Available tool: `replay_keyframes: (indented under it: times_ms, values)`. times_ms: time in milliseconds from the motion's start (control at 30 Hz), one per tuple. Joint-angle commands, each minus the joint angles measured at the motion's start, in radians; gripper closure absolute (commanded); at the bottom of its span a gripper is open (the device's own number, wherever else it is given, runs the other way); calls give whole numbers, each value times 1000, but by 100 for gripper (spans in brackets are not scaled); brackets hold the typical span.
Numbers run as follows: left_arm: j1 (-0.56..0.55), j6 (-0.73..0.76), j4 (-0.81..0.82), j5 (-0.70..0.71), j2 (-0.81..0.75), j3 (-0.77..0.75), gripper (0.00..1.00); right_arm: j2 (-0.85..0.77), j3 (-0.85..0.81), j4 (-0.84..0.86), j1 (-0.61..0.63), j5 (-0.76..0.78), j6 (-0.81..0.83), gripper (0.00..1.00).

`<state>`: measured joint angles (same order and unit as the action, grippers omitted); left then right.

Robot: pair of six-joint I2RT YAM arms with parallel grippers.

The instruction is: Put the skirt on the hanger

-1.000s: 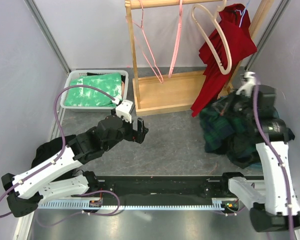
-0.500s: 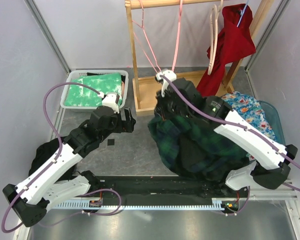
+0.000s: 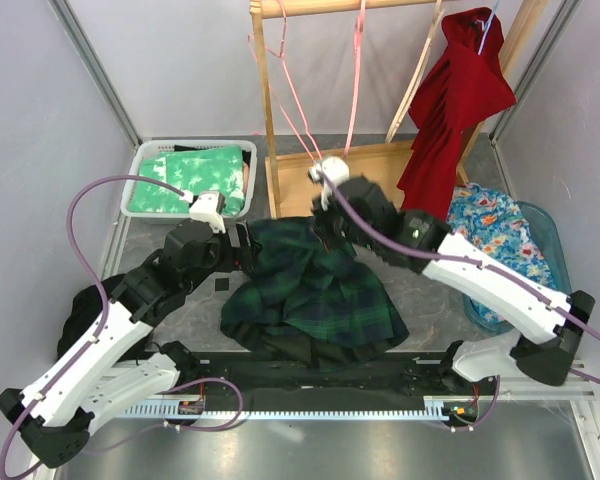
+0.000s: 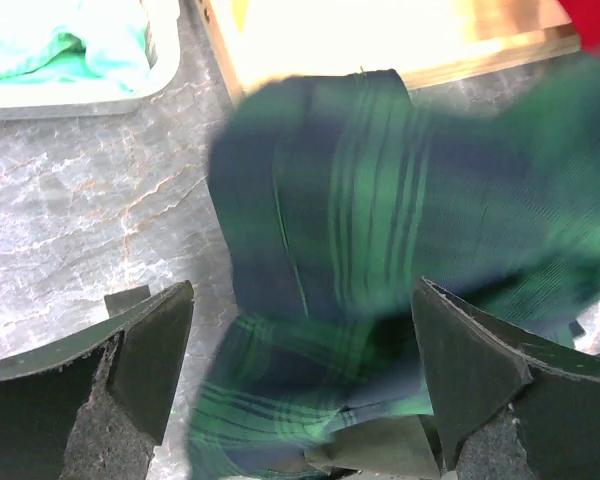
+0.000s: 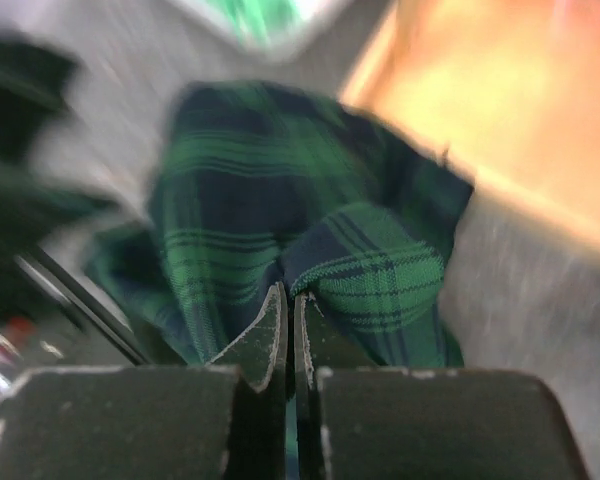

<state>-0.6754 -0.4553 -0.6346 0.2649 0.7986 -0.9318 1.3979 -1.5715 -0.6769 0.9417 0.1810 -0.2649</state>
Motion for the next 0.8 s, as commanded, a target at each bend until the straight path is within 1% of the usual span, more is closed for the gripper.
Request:
replay_keyframes:
  times_ms: [0,33,67,100,167,200,233,267,300,333,400,433,467,500,633,667,733,767]
  values:
    - [5,-36,-5,28,4,11,5,-166,374,68,-1,34,-86,100]
    - [5,-37,3,28,7,20,5,-187,434,68,-1,47,-106,100]
    - [7,-40,4,28,11,31,4,-229,541,69,-6,64,-126,100]
    - [7,-43,7,19,25,36,4,-247,588,71,-10,75,-175,100]
    - [7,-48,15,5,40,47,4,-292,684,59,-26,104,-213,100]
    - [7,-54,18,4,51,50,4,-303,706,45,-32,112,-224,100]
    - [8,-59,24,4,56,60,4,-313,722,34,-37,127,-249,96]
    - [8,-63,27,0,62,63,4,-326,731,19,-50,147,-260,91]
    - [8,-68,30,-3,66,68,4,-327,728,-12,-58,194,-266,71]
    - [8,-77,35,-6,74,73,4,-327,719,-27,-63,218,-279,60]
    - [8,-85,47,-12,83,77,4,-318,667,-33,-64,235,-267,47]
    - [8,-86,47,-9,91,79,4,-315,644,-21,-64,209,-248,45]
    - [8,-88,47,-3,94,79,4,-310,595,-1,-63,186,-191,43]
    - [8,-89,47,0,97,82,4,-307,570,48,-63,160,-162,42]
    - [10,-89,70,-16,91,108,5,-266,458,187,-40,-44,-28,38]
    - [8,-92,70,-12,85,113,5,-222,402,201,-21,-67,-8,37]
    - [10,-95,64,2,80,119,6,-162,342,211,6,-100,56,36]
    - [10,-100,61,19,79,119,6,-93,290,211,37,-116,75,35]
